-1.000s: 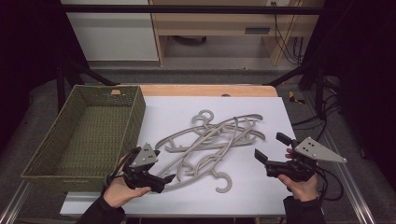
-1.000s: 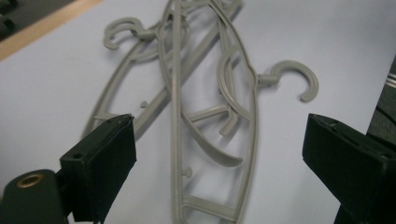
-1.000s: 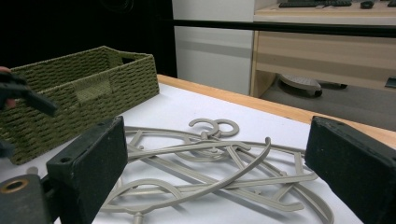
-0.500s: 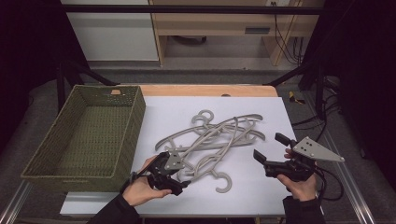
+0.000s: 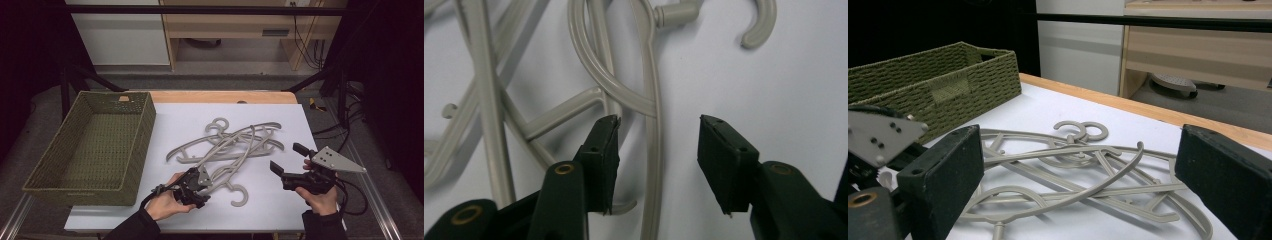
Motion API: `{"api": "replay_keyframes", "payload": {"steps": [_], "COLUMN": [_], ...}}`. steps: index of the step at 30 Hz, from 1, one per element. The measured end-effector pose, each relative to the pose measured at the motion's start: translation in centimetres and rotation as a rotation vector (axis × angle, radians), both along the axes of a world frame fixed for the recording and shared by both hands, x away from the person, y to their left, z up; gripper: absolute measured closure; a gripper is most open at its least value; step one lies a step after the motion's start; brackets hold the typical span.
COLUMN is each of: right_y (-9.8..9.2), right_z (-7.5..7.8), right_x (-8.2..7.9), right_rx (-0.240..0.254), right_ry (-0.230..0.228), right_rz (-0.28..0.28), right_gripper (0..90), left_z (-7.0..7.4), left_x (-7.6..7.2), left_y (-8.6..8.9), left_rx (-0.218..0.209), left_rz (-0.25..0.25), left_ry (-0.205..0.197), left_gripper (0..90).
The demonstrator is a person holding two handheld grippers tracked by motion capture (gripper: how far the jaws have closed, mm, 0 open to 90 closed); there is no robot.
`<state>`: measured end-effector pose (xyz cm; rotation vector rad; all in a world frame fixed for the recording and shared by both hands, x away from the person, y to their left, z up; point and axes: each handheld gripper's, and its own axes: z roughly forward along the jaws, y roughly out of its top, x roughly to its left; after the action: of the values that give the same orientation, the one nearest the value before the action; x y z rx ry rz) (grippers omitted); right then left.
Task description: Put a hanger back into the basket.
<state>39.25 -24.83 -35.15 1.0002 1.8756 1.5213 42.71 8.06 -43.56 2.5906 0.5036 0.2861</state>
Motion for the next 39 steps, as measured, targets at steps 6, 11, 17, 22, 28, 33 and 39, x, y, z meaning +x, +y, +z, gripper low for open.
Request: {"api": "replay_keyframes", "payload": {"steps": [6, 11, 17, 22, 28, 33, 39], "right_y": [-0.1, -0.1, 0.0, 0.0, 0.0, 0.1, -0.1], "right_z": [0.1, 0.1, 0.0, 0.1, 0.1, 0.1, 0.0], "right_x": [-0.1, -0.1, 0.0, 0.0, -0.1, 0.0, 0.0], "right_rx": [0.005, 0.005, 0.004, 0.006, 0.001, 0.001, 0.010], "right_ry": [-0.003, -0.003, -0.003, 0.000, 0.001, 0.004, 0.008], "right_rz": [0.000, 0.001, 0.004, 0.004, 0.010, 0.013, 0.011], "right_gripper": [5.8, 5.8, 5.8, 5.7, 5.7, 5.7, 5.7], "left_z": [-1.0, -1.6, -1.7, -1.8, -1.7, -1.6, -1.6], "left_x": [0.4, 0.5, 0.7, 1.3, 1.6, 1.5, 1.2], "left_y": [-0.6, -1.0, -1.2, -0.9, -1.0, -1.3, -1.5], "left_rx": [0.049, 0.070, 0.062, 0.038, 0.037, 0.057, 0.077], "left_rz": [0.012, 0.024, 0.033, 0.061, 0.079, 0.082, 0.059], "left_ry": [0.001, 0.005, 0.026, 0.097, 0.127, 0.120, 0.085], "left_gripper": [56.3, 62.3, 68.1, 71.8, 72.8, 77.8, 81.4]}}
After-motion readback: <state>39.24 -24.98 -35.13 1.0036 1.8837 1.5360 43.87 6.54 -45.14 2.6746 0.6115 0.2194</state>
